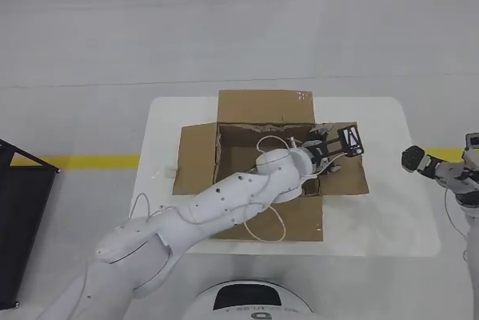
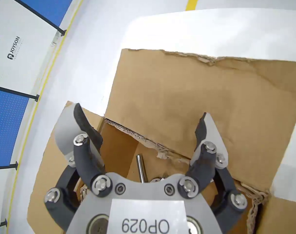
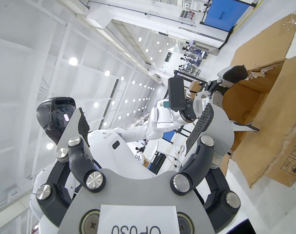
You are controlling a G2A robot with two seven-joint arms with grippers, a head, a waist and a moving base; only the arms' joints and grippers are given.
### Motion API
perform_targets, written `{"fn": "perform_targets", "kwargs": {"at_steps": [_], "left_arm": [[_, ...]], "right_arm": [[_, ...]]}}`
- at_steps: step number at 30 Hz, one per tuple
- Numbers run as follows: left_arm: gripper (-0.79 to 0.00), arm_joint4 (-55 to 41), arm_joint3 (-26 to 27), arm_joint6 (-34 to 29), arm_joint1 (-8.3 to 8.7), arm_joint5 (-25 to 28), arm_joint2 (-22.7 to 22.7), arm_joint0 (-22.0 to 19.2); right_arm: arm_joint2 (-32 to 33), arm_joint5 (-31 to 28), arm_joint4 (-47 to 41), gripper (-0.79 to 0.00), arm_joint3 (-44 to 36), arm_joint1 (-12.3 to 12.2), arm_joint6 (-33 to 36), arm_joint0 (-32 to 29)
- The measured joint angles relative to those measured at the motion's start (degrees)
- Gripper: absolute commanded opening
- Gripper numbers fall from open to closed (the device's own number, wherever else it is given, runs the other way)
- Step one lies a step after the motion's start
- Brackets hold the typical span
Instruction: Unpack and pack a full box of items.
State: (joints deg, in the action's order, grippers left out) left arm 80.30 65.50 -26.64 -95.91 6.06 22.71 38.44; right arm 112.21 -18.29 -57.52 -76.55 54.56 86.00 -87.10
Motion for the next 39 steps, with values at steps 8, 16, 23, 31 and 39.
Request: {"fn": "perform_targets", "kwargs": {"at_steps": [8, 16, 23, 31, 39], "left_arm": [[0.0, -0.1, -3.4, 1.8, -1.7, -2.4, 2.7, -1.0], [0.0, 1.2, 0.8, 4.3, 0.89, -3.8, 11.1, 2.0], [0.0, 6.8, 16.7, 2.7, 5.97, -1.6, 22.6, 12.2], [0.0, 11.5, 34.1, 0.5, 10.21, 3.2, 35.9, 26.1], [0.0, 10.0, 42.7, 1.4, 12.57, 7.8, 47.6, 35.9]], "right_arm": [[-6.6, 0.7, 8.7, 0.0, 0.9, 0.3, 0.7, 5.7], [-11.7, 3.0, 15.0, 0.0, 7.9, 0.1, 1.3, 11.7], [-14.3, 5.0, 20.1, 0.0, 13.3, -0.3, 1.9, 14.1], [-18.9, 6.3, 28.7, 0.0, 17.2, -0.4, -2.2, 17.4], [-25.1, 8.3, 35.7, 0.0, 19.3, 0.1, -5.3, 21.2]]}}
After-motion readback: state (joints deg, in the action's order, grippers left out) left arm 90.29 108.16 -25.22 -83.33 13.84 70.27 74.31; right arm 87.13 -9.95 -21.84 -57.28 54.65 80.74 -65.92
